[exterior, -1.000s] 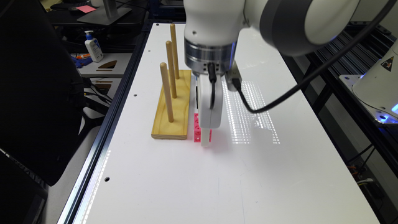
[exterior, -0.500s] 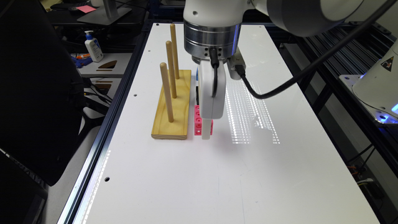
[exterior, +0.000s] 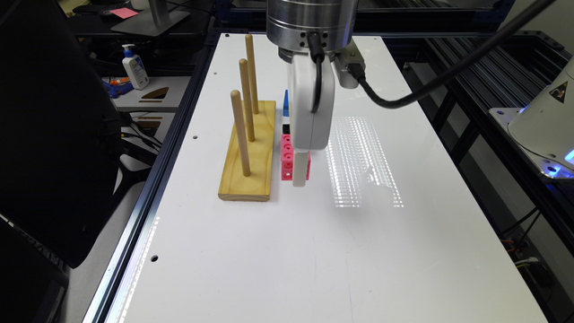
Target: Pick up pink block.
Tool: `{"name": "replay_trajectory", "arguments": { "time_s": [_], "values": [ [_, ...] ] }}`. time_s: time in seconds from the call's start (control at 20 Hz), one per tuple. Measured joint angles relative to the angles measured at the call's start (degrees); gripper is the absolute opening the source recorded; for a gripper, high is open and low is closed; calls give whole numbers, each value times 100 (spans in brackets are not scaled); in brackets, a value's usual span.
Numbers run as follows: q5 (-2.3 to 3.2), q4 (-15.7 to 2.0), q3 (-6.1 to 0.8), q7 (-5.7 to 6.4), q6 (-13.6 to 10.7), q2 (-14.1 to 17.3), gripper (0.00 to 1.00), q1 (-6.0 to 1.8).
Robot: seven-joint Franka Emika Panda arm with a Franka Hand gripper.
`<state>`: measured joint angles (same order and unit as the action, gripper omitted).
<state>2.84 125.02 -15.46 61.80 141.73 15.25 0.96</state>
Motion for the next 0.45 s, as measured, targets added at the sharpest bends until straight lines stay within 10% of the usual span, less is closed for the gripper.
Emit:
{"name": "replay_trajectory", "arguments": {
  "time_s": [0.45],
  "values": [
    [-25,-5,-51,38,-487,-548,0,-3]
  ]
}}
